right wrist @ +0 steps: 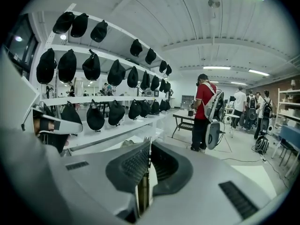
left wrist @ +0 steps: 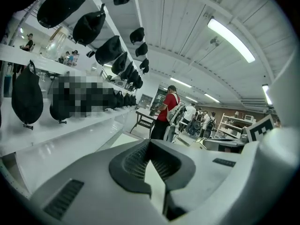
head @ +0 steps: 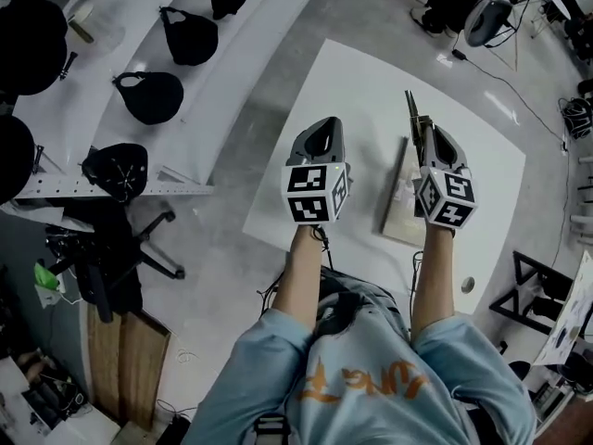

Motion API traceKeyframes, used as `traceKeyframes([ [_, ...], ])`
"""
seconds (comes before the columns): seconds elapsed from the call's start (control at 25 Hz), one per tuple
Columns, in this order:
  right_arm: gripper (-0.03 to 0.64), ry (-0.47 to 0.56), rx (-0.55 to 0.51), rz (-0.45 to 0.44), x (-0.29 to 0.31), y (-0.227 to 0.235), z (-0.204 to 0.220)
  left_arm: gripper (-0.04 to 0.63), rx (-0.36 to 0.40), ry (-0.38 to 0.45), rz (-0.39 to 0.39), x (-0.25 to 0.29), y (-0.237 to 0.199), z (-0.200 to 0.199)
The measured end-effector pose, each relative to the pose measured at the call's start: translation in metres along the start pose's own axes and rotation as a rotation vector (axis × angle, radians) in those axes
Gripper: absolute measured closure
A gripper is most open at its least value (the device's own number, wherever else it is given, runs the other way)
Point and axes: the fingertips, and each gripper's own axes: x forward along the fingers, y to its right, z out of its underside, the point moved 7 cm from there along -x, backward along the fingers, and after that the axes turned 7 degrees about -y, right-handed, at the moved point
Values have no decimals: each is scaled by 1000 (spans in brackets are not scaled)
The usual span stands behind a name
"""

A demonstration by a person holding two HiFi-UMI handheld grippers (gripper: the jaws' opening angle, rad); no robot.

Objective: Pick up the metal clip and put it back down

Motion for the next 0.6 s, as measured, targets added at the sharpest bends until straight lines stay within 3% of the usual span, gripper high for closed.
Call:
traceKeyframes([
  [0.24,584,-30,-37,-25,44,-33,-11,586,-4,-33,-6,18,-43,-7],
  [0.6,584,-78,-118,-36,105,-67,-19,586,-11,-84,48,55,-84,-9],
])
